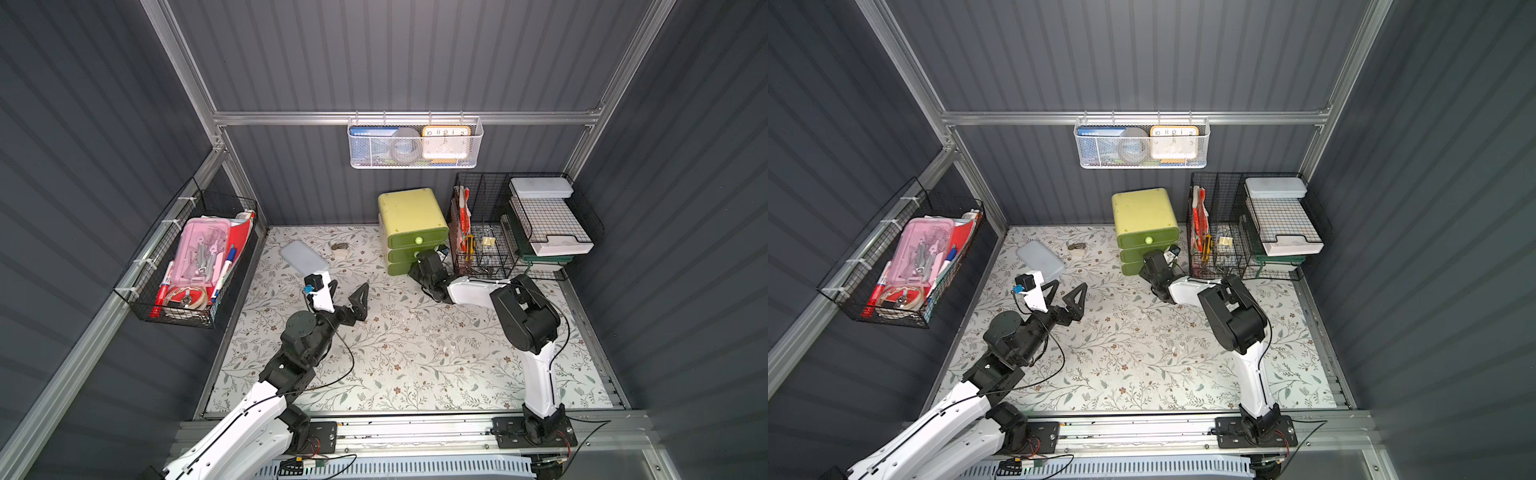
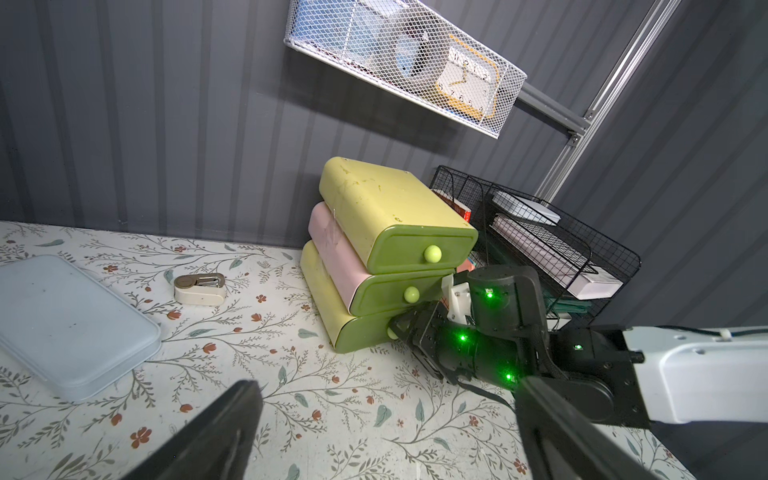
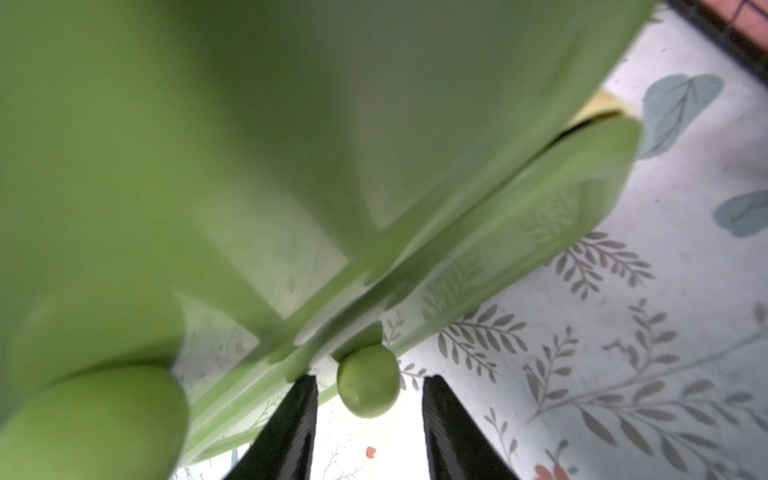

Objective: Place the wired earphones into the drawer by color
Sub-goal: Close the drawer in the storage box, then reset both arms

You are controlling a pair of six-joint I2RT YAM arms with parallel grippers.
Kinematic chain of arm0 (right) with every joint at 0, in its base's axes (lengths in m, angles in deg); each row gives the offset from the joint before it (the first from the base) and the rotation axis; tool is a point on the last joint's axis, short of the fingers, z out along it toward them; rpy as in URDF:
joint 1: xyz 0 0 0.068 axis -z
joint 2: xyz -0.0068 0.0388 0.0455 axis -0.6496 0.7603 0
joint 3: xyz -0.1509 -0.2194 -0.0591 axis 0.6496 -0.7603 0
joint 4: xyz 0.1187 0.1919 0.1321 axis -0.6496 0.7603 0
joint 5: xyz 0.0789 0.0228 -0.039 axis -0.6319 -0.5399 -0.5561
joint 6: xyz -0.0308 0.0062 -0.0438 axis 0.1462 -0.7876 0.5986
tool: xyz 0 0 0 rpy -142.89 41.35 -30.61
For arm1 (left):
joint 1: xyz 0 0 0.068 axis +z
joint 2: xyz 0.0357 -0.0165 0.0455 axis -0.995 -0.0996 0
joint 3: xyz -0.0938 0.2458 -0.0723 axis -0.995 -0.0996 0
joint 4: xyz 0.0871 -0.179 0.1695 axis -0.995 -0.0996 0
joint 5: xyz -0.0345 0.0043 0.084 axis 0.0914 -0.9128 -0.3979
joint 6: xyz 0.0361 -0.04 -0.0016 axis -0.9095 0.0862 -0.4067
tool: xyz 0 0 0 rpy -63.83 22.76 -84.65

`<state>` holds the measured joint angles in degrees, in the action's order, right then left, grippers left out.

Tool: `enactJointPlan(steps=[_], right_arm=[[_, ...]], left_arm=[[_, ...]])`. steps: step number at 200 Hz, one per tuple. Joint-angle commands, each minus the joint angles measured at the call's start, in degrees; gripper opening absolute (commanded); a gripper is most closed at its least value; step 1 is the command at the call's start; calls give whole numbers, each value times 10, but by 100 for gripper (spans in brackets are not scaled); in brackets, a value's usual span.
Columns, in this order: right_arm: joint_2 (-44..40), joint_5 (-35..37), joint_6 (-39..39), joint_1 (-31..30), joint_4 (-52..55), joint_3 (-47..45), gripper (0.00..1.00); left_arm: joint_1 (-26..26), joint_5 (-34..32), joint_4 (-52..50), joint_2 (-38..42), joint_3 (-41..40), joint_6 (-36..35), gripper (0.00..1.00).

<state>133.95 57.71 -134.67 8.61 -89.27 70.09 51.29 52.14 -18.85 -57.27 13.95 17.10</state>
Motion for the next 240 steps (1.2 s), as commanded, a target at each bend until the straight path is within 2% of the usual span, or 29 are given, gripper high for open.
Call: enactJointPlan(steps=[1,69,101,131,181,215,240], right_arm=[[-19,6,-6,4,-25,-20,47],[-115,-25,17,4,-25,-119,50],[-181,-68,72,10,-12,-164,55],[-263,-92,142,22,40,-213,61],[-418,-41,222,56,131,-306,68],[-510,29,280,68,214,-332,73],[-577,62,321,75,223,-362,79]], left_arm=[[2,6,1,8,-2,9,99],[2,27,4,13,17,12,99],[2,24,22,19,20,-1,99],[2,27,24,-18,50,-30,99],[10,-13,56,-85,80,-61,99],[53,-17,88,-98,73,-63,99],[87,-23,100,-106,73,-76,99]])
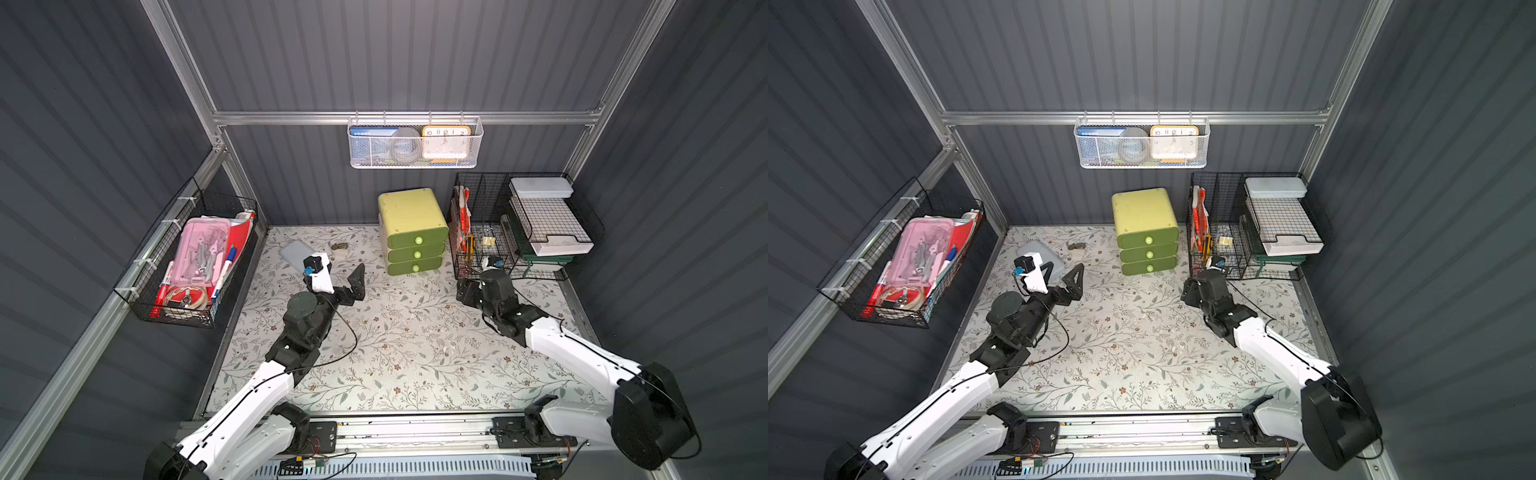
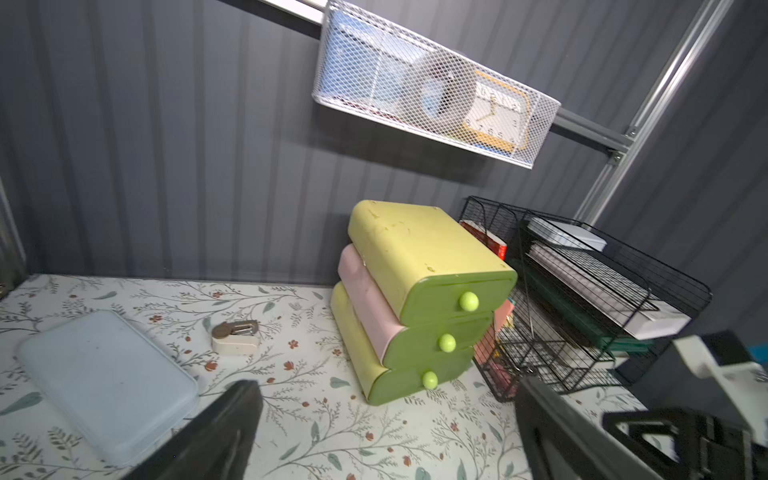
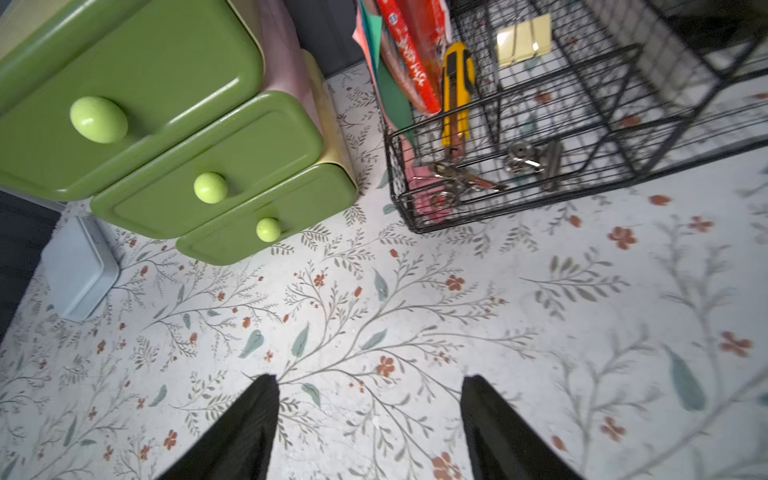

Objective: Place the wired earphones into the drawer by color
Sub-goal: Reset both arms

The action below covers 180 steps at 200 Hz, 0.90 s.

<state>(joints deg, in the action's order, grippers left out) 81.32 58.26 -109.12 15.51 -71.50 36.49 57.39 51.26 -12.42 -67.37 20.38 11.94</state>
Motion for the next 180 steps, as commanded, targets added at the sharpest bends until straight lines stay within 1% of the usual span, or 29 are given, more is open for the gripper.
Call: enactJointPlan(steps=[1,10,15,19,22,24,42,52,74,86,107,120,134,148,165,180], right_arm=[[-53,58,67,6,45,-26,79],[-70,66,79,8,37,-41,82],[-79,73,86,8,31,-48,85],[-84,78,92,9,27,-54,90],[-89,82,96,10,22,-58,97],[-91,85,98,10,21,-61,99],[-106,109,112,10,11,-74,99],[-108,113,116,12,10,-74,99],[-106,121,119,11,6,-73,99],[-103,140,120,11,6,-71,99],[-104,177,124,12,18,-64,99],[-107,179,136,13,24,-60,99],[-106,169,146,17,25,-57,99],[-106,167,153,24,9,-63,99],[-107,172,168,40,-34,-83,99],[-109,165,189,54,-69,-99,99]], left_arm=[[27,-15,36,-6,8,-24,99],[37,-29,39,-6,6,-26,99],[40,-43,43,-4,3,-27,99],[42,-54,47,-2,-1,-29,99],[42,-63,51,1,-4,-30,99],[43,-68,53,2,-6,-31,99],[43,-119,76,17,-24,-45,99],[43,-134,88,26,-34,-58,99],[43,-152,102,31,-48,-102,99],[43,-165,105,26,-50,-118,99],[44,-165,130,3,-55,-144,99],[52,-166,149,-22,-55,-156,99],[76,-146,162,-56,-49,-165,99],[114,-103,185,-90,-49,-167,99],[174,-31,238,-136,-58,-166,99],[220,34,293,-182,-61,-150,99]])
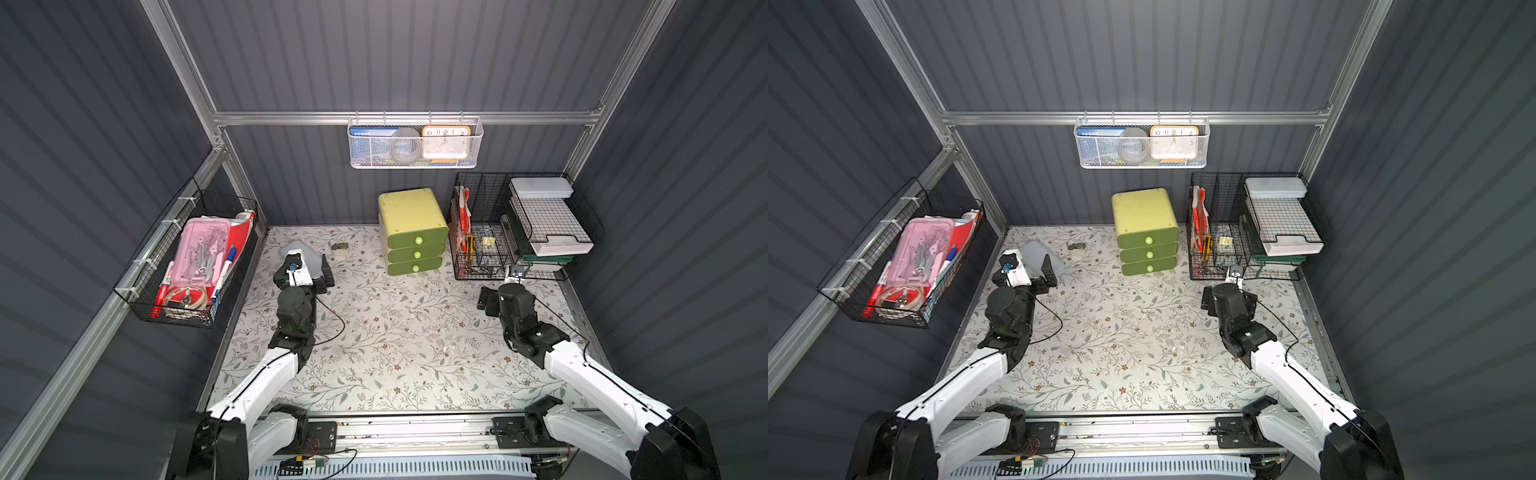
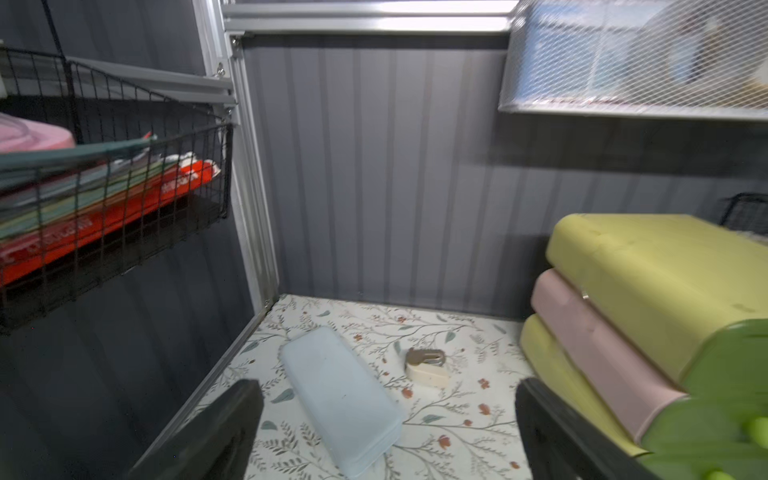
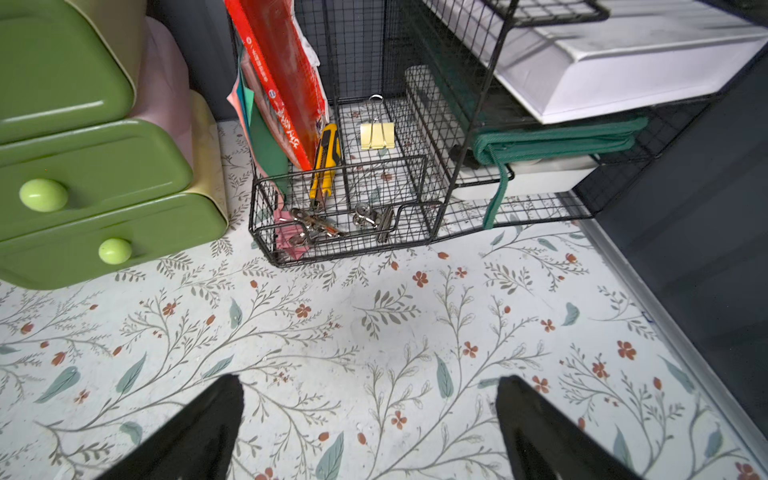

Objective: Place the wired earphones into the drawer by color
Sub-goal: Reset both arms

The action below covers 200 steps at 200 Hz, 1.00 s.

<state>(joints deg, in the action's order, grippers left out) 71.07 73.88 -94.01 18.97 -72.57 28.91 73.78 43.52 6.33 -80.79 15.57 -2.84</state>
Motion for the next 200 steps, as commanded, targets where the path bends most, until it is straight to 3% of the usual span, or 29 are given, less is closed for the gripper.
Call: enactJointPlan(steps=[1,20,47,81,200], right_arm=[[-7,9,39,20,-60,-25,99],[-7,-5,51,43,-90,-36,99],[2,-82,66,88,-161,-60,99],[47,-101,73,126,-222,-64,99],[153,-170,85,180,-332,-63,99]], left_arm=[[58,116,109,-52,-13,-2,99],[79,170,188,-116,-11,0,99],[92,212,301,-207,-9,14,99],[94,218,416,-318,-13,6,99],[80,182,384,-330,-3,-12,99]])
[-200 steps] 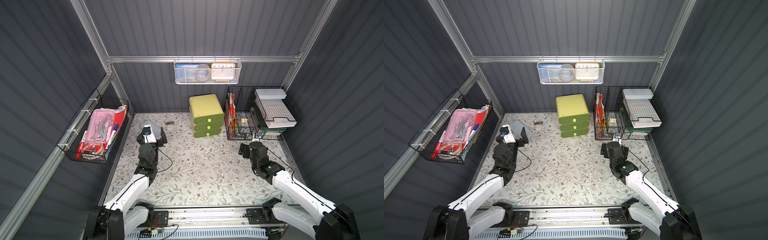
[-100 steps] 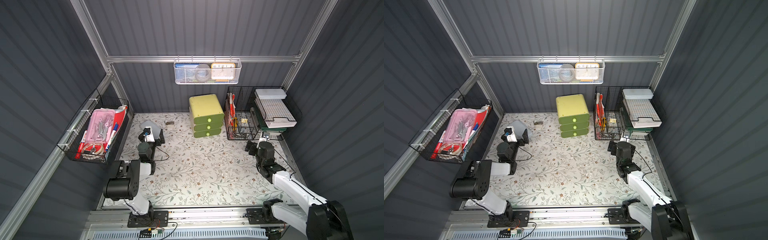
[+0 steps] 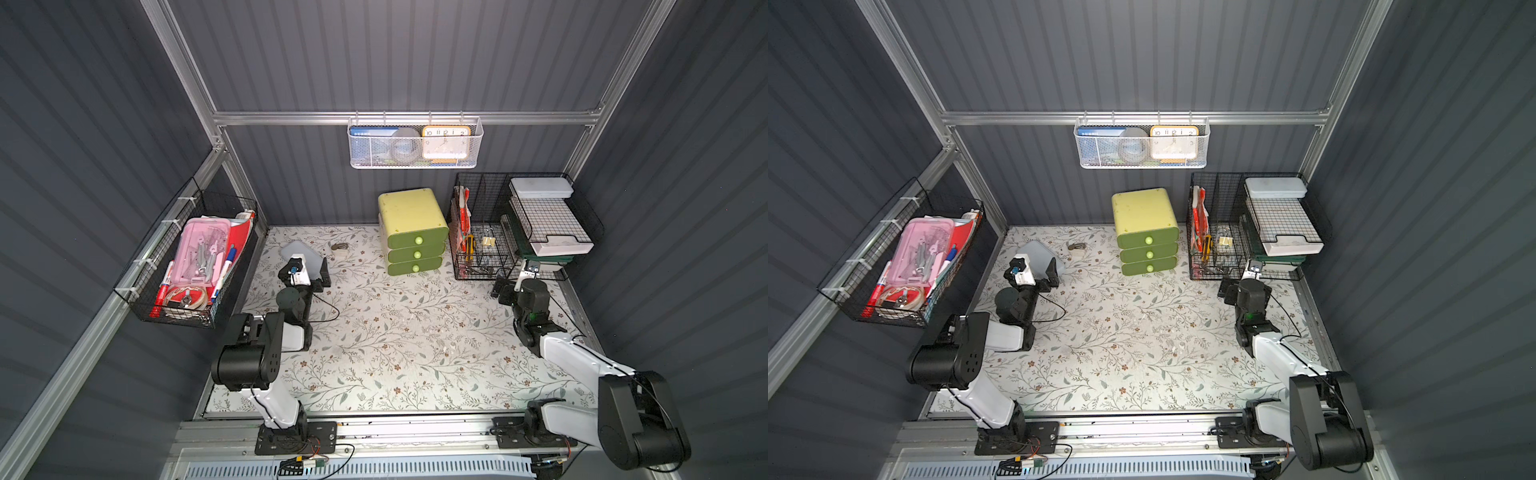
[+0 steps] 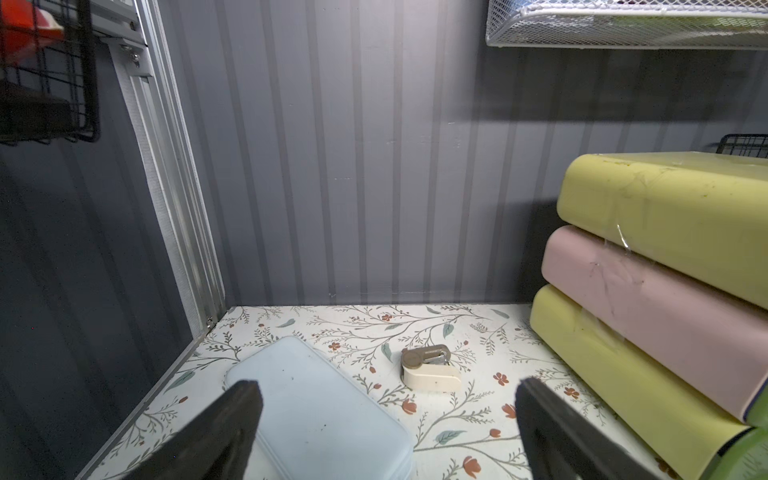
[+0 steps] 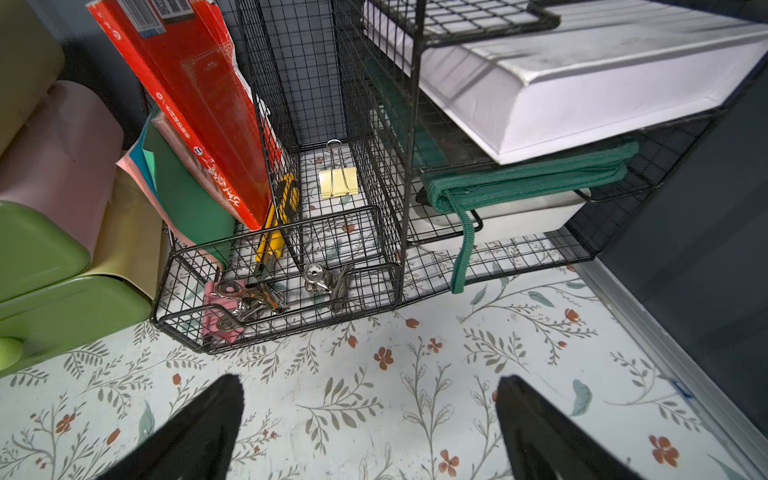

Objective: Place the wired earphones into the drawer by color
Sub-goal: Reset both arms

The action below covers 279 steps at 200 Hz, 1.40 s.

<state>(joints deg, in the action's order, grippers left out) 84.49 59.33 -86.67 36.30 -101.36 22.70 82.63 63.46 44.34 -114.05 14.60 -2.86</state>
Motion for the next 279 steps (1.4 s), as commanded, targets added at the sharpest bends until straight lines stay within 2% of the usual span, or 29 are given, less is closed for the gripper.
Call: enactJointPlan(steps=[1,18,45,75,99,110,135,158,188,230,279], right_arm=[[19,-27,13,7,-45,-1,99],[19,-52,29,7,-47,1,99],[20,-40,44,11,-39,-3,99],[65,-38,42,16,-107,-36,99],[161,-38,43,20,-267,-79,99],[203,-46,55,21,-387,-99,99],[155,-29,27,26,-184,-39,99],[190,-40,38,32,-301,-66,99],[168,-37,31,32,-239,-54,99],[185,-40,37,32,-291,-65,99],[184,-39,36,32,-286,-64,99]], left_arm=[[-9,-18,3,2,7,-12,99],[-10,-19,4,2,6,-12,99],[-11,-20,5,2,6,-12,99],[-11,-20,5,3,5,-12,99],[-11,-20,5,4,5,-12,99],[-11,-20,5,3,6,-12,99],[-11,-20,5,3,5,-12,99],[-12,-21,5,3,6,-11,99],[-12,-20,5,3,5,-11,99],[-12,-21,4,2,7,-12,99],[-12,-21,4,2,6,-12,99]])
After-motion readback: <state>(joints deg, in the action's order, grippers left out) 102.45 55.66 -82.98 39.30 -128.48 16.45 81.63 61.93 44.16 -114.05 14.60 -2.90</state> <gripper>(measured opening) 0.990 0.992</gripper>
